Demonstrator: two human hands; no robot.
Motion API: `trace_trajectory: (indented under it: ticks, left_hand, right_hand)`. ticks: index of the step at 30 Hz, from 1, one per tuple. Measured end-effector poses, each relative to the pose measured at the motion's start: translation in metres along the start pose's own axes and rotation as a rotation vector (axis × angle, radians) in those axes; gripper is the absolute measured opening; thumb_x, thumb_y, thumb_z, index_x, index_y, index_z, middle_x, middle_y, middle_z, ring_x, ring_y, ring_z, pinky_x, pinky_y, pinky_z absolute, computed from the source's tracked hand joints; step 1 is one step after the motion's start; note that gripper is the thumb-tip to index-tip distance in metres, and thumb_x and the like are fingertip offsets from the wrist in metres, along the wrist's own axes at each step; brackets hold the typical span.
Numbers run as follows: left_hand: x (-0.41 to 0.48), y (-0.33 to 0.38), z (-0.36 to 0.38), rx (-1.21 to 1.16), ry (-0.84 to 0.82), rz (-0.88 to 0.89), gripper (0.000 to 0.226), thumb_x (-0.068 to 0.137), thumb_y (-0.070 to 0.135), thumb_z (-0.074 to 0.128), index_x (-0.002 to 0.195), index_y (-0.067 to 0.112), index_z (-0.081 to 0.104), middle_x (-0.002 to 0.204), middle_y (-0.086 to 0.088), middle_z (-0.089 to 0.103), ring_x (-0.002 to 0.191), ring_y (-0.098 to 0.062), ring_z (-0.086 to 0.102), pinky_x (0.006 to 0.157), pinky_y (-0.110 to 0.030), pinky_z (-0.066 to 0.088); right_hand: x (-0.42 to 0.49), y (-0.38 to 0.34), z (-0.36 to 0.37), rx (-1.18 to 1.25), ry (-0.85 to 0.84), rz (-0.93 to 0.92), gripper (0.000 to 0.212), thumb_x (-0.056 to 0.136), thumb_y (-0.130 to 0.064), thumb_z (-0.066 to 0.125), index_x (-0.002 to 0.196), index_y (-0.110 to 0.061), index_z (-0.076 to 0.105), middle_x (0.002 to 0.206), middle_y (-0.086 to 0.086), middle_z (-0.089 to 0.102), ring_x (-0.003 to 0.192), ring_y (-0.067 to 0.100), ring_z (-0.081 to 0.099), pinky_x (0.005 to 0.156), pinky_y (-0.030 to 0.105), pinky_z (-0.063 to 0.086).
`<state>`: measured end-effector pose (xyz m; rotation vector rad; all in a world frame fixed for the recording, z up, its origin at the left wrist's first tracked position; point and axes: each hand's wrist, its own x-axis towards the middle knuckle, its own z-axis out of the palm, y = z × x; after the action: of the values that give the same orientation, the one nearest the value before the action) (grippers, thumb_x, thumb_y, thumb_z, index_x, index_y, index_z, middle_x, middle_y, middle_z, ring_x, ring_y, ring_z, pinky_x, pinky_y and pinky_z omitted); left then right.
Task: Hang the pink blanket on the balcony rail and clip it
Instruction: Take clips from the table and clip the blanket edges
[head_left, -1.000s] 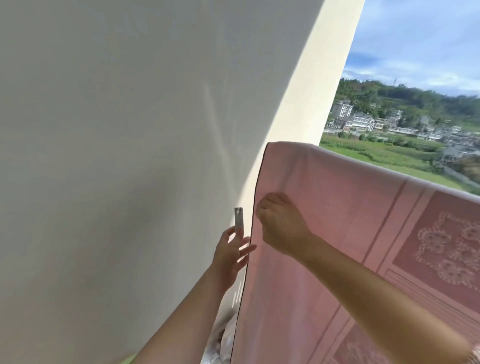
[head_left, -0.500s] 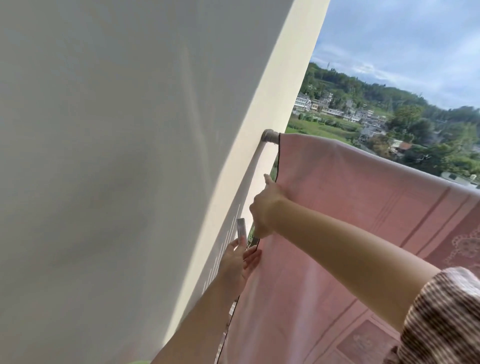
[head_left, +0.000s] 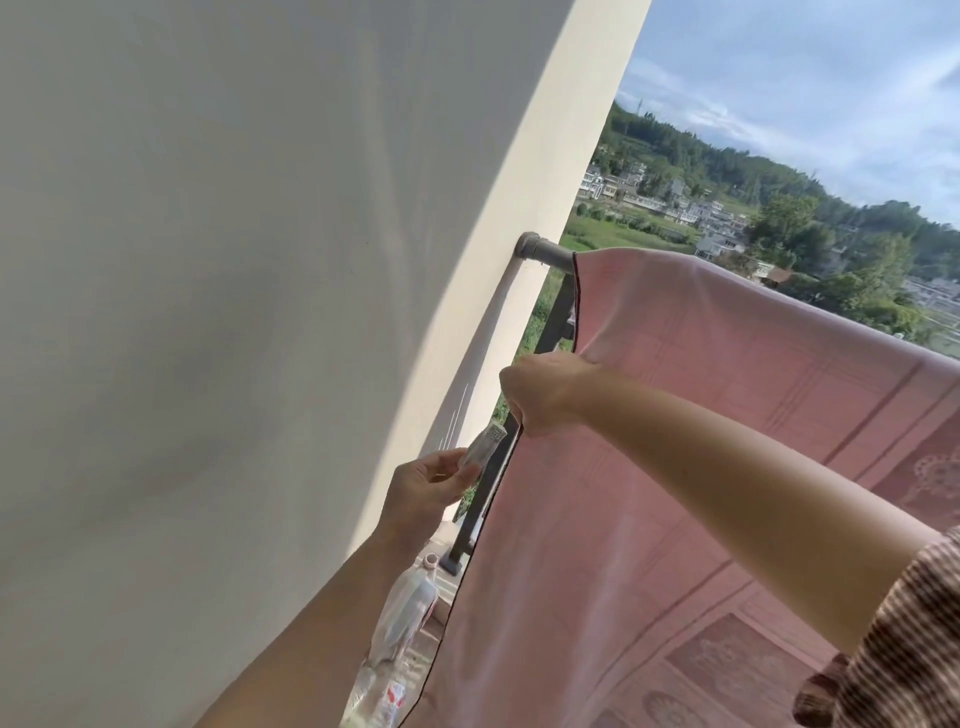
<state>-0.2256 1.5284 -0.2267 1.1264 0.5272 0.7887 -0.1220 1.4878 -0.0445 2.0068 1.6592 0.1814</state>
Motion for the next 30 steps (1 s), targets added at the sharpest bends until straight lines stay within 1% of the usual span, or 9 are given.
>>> trace_trajectory:
  ticks: [4,9,13,16,19,21,23,26,30]
  left_hand:
    - [0.0,0.001,-0.011,0.116,-0.009,0.097,0.024,0.075,0.006,0.074,0.1,0.007,0.071,0.072,0.007,0.075,0.068,0.0,0.067,0.065,-0.009,0.049]
    - [0.003,0.004,-0.005,0.275,-0.039,0.163,0.021,0.073,0.009,0.078,0.093,0.013,0.075,0.075,0.003,0.075,0.068,-0.005,0.068,0.066,-0.012,0.051]
    - [0.01,0.009,0.002,0.43,-0.046,0.203,0.018,0.072,0.014,0.079,0.09,0.02,0.077,0.072,0.005,0.075,0.065,-0.003,0.068,0.065,-0.011,0.049]
    - [0.015,0.013,0.001,0.609,-0.077,0.281,0.022,0.074,0.02,0.078,0.089,0.035,0.075,0.066,0.007,0.072,0.06,0.001,0.062,0.06,-0.008,0.044]
    - [0.021,0.017,-0.004,0.823,-0.138,0.353,0.034,0.076,0.027,0.075,0.087,0.057,0.063,0.058,0.003,0.055,0.056,-0.007,0.041,0.054,-0.021,0.034]
    - [0.024,0.019,-0.004,0.885,-0.155,0.354,0.018,0.078,0.027,0.072,0.088,0.042,0.072,0.06,-0.002,0.052,0.059,-0.013,0.039,0.057,-0.028,0.032]
    - [0.025,0.022,0.0,0.91,-0.154,0.341,0.011,0.079,0.023,0.072,0.089,0.025,0.075,0.067,-0.006,0.059,0.061,-0.016,0.047,0.061,-0.029,0.039]
    - [0.024,0.023,0.006,0.886,-0.163,0.279,0.022,0.081,0.019,0.071,0.103,0.019,0.072,0.082,0.006,0.063,0.072,-0.009,0.06,0.068,-0.017,0.045]
    - [0.019,0.022,0.008,0.916,-0.134,0.263,0.035,0.082,0.025,0.07,0.117,0.02,0.065,0.095,0.008,0.066,0.082,-0.009,0.063,0.069,-0.014,0.041]
  right_hand:
    - [-0.003,-0.002,0.004,-0.016,0.044,0.0,0.031,0.077,0.0,0.057,0.054,-0.017,0.043,0.059,-0.002,0.044,0.052,0.018,0.047,0.05,0.024,0.04]
    - [-0.008,-0.006,0.003,-0.015,0.036,0.019,0.003,0.077,-0.014,0.066,0.076,-0.016,0.067,0.069,-0.005,0.058,0.068,0.022,0.062,0.048,0.021,0.041]
    - [-0.009,-0.006,0.007,0.003,0.055,0.016,0.019,0.078,-0.008,0.061,0.092,-0.017,0.072,0.088,0.0,0.069,0.074,0.021,0.064,0.044,0.021,0.034]
    - [-0.009,-0.006,0.011,-0.027,0.1,0.006,0.02,0.08,0.0,0.053,0.085,-0.013,0.068,0.077,0.0,0.061,0.071,0.023,0.06,0.05,0.026,0.042]
    - [-0.013,-0.005,0.013,-0.06,0.159,-0.056,0.03,0.079,0.008,0.045,0.06,-0.015,0.046,0.06,-0.001,0.043,0.059,0.022,0.047,0.07,0.034,0.052]
    - [-0.017,-0.005,0.012,-0.101,0.19,-0.096,0.035,0.078,0.011,0.044,0.055,-0.016,0.037,0.057,-0.002,0.039,0.055,0.02,0.041,0.075,0.033,0.048]
    - [-0.018,-0.008,0.014,-0.128,0.222,-0.111,0.037,0.079,0.011,0.045,0.056,-0.016,0.036,0.062,-0.001,0.044,0.056,0.019,0.044,0.08,0.033,0.045]
    - [-0.018,-0.008,0.022,-0.141,0.265,-0.124,0.034,0.079,0.011,0.047,0.059,-0.014,0.04,0.076,0.001,0.055,0.076,0.021,0.059,0.087,0.034,0.045]
    - [-0.024,-0.008,0.03,-0.133,0.338,-0.168,0.029,0.082,0.01,0.046,0.069,-0.015,0.053,0.076,-0.001,0.048,0.081,0.018,0.054,0.081,0.034,0.045]
